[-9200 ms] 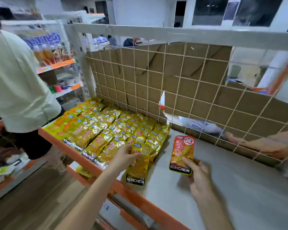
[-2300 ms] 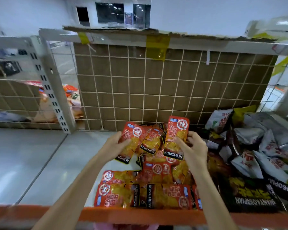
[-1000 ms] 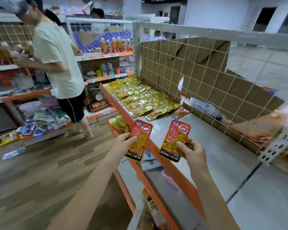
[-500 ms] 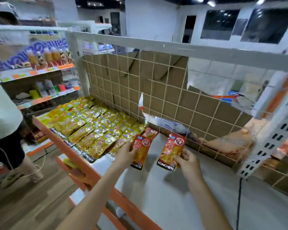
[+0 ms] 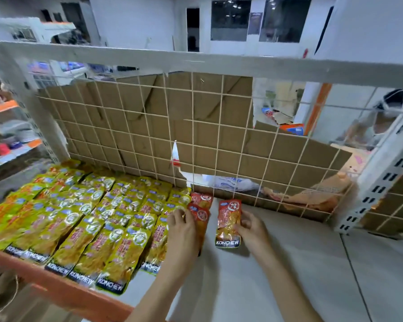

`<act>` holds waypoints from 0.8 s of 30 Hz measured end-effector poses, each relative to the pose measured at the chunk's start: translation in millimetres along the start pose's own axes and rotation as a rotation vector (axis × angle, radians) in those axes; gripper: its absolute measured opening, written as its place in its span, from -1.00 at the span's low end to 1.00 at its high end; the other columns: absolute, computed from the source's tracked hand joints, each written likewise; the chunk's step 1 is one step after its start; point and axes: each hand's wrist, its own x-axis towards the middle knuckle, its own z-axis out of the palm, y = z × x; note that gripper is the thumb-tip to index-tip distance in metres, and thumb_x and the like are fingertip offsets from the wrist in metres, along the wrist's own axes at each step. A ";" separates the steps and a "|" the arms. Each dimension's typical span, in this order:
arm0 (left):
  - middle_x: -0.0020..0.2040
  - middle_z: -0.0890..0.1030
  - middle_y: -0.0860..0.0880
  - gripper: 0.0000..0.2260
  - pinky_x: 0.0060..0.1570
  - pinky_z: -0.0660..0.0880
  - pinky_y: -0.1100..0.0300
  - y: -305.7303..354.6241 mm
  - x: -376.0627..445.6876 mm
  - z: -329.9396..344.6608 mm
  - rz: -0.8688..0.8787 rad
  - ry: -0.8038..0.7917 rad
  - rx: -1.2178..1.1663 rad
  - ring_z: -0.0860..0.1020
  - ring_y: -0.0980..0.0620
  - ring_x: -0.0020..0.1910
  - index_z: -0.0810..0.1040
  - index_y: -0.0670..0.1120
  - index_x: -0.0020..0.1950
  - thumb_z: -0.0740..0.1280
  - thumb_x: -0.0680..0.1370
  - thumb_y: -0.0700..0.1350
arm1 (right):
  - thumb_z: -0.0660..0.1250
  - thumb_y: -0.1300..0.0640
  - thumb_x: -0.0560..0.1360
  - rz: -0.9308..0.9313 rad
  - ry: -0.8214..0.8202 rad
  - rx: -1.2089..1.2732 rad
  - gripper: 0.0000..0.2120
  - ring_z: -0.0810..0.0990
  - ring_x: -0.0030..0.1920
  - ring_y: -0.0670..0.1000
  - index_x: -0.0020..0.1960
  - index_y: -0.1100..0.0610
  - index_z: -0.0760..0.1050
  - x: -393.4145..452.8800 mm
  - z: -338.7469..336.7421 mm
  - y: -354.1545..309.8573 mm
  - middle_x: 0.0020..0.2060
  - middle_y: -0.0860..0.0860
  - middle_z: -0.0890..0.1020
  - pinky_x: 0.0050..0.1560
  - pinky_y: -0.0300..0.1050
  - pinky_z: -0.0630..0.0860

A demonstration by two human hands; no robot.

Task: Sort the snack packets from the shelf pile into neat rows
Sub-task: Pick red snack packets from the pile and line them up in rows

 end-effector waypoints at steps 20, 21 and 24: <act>-0.10 0.66 -0.17 -0.40 -0.36 0.57 0.17 -20.0 13.6 46.8 0.251 0.027 0.150 0.65 -0.14 -0.16 0.68 -0.24 -0.05 0.65 -0.01 -0.03 | 0.27 0.31 0.52 -0.076 0.088 -0.332 -0.62 0.51 -0.13 -0.01 0.32 0.10 0.40 -5.4 11.6 -9.4 0.07 0.13 0.60 -0.39 -0.35 0.35; -0.09 0.66 -0.17 -0.38 -0.35 0.57 0.16 -20.4 12.8 45.5 0.239 0.036 0.144 0.65 -0.15 -0.16 0.67 -0.25 -0.04 0.65 -0.02 -0.03 | 0.27 0.30 0.52 -0.075 0.082 -0.329 -0.62 0.52 -0.13 -0.01 0.32 0.09 0.39 -4.9 12.6 -9.9 0.06 0.11 0.60 -0.34 -0.32 0.38; 0.19 0.55 -0.26 -0.36 -0.04 0.56 0.09 -17.7 12.9 34.0 0.229 0.000 0.103 0.55 -0.24 0.15 0.52 -0.29 0.24 0.55 0.28 0.03 | 0.27 0.31 0.53 -0.084 0.078 -0.331 -0.62 0.52 -0.12 -0.01 0.32 0.10 0.39 -5.7 17.3 -12.4 0.00 0.06 0.57 -0.34 -0.35 0.38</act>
